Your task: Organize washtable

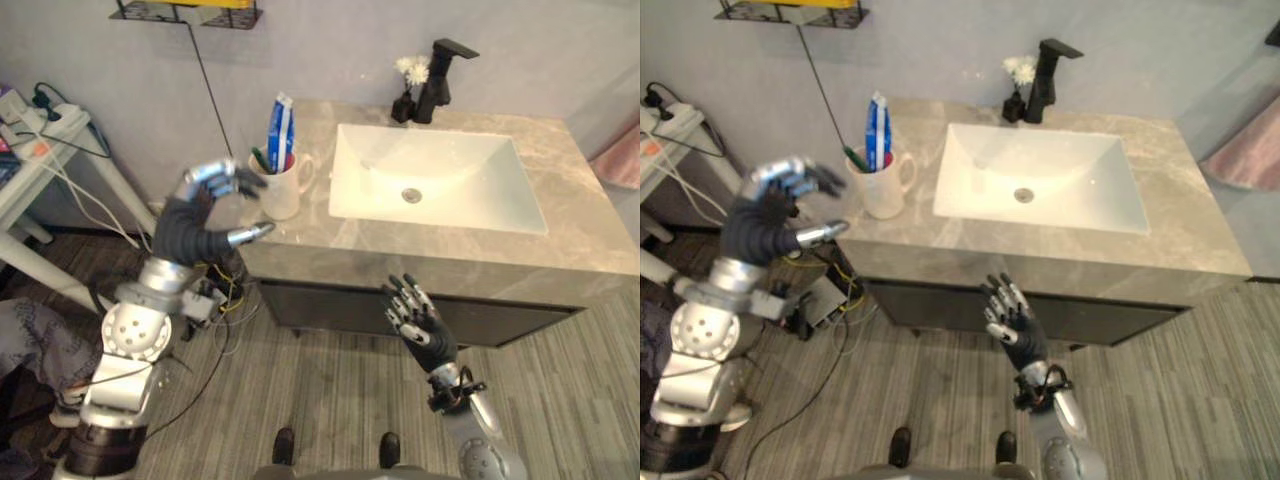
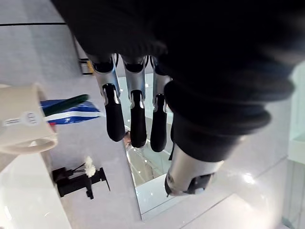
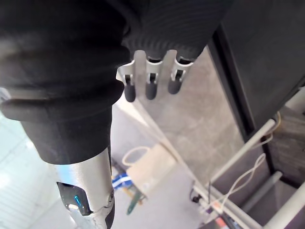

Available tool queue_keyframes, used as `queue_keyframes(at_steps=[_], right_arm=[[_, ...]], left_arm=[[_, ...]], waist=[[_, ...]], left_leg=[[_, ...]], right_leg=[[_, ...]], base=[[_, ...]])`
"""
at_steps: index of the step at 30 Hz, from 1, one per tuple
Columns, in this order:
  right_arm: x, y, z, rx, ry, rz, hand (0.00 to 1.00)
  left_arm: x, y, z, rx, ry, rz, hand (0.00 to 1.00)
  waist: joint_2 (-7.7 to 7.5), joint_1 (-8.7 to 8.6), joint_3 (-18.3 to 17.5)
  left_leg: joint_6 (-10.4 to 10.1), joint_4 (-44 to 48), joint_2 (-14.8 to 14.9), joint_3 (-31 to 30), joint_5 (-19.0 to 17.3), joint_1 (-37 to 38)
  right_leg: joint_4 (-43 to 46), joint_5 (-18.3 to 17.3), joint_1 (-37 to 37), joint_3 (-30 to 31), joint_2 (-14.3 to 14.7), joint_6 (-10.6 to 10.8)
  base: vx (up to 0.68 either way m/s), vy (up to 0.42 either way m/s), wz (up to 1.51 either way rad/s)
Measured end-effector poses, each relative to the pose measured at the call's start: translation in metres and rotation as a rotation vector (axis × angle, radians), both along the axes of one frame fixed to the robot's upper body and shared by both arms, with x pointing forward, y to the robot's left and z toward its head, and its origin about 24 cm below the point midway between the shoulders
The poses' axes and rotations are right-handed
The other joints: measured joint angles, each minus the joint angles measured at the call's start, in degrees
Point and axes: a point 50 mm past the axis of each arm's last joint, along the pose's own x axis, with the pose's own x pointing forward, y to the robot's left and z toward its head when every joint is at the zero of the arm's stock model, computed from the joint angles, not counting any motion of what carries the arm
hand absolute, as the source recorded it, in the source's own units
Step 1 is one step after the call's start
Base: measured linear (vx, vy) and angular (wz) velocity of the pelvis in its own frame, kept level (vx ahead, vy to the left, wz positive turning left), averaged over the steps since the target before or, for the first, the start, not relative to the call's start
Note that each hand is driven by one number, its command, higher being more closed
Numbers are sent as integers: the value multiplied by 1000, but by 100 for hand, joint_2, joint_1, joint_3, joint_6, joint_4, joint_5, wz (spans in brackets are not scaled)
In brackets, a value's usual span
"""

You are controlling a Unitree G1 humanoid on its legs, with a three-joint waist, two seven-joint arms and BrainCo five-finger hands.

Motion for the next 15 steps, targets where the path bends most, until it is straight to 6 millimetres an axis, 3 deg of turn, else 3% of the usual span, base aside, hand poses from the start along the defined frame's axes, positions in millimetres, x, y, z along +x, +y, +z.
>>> queue_keyframes(at_steps=[7, 15], right_arm=[[-5, -8, -5, -11, 37, -46, 0], [-7, -11, -7, -18, 57, -68, 0]], left_arm=[[-2, 1, -11, -67, 61, -3, 100], [4, 9, -30, -95, 154, 46, 100]], waist=[[-11, 75, -6], [-208, 73, -16]], left_leg=[[-1, -2, 0, 5, -1, -116], [-1, -1, 14, 61, -1, -294]], right_leg=[[3, -22, -116, 8, -1, -26], [10, 3, -337, 61, 12, 6]], base=[[-10, -3, 0], [2, -7, -3]])
